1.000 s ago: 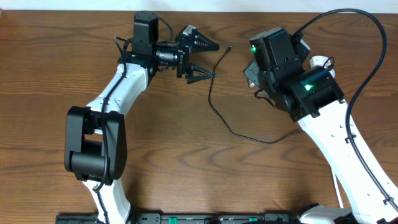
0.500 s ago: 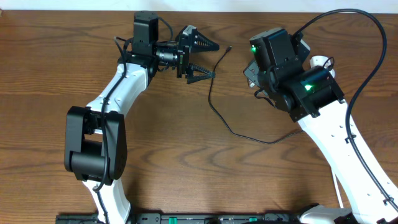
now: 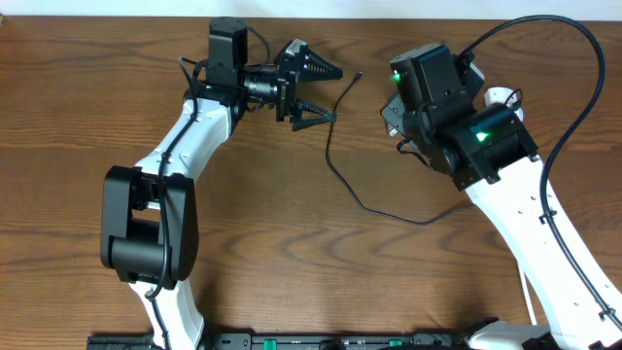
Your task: Plug charger to phone and switch on socket
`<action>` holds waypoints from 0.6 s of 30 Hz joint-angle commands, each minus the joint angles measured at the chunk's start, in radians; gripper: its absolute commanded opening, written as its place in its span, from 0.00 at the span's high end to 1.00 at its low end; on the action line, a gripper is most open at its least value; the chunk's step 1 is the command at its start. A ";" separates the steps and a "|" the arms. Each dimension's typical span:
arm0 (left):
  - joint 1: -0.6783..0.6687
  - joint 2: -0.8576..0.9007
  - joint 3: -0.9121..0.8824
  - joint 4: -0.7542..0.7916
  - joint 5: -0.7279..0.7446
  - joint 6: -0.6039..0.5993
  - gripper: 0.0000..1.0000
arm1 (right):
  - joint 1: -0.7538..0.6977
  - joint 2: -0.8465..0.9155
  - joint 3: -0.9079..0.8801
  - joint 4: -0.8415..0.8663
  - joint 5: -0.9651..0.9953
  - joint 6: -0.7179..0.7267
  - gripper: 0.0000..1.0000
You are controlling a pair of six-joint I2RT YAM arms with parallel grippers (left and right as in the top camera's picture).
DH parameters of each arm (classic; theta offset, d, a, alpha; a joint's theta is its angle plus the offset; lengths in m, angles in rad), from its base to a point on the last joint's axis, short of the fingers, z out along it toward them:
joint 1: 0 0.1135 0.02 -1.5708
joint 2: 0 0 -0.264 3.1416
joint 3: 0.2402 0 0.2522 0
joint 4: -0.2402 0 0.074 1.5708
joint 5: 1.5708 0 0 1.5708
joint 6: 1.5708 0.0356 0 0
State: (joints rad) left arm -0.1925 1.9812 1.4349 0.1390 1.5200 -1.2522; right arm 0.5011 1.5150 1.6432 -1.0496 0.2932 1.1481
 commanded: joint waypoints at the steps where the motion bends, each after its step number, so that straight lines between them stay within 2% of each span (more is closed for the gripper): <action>1: 0.004 -0.024 0.009 0.005 0.005 0.021 0.02 | -0.010 -0.024 0.027 0.011 0.011 0.026 0.99; 9: 0.004 -0.024 0.009 0.005 0.005 0.021 0.02 | -0.010 -0.024 0.027 0.013 0.011 0.104 0.98; 18: 0.004 -0.024 0.009 0.005 0.005 0.021 0.02 | -0.010 -0.024 0.027 0.014 -0.014 0.343 0.99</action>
State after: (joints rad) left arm -0.1925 1.9812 1.4349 0.1390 1.5200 -1.2522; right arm 0.5011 1.5150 1.6432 -1.0489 0.2771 1.3643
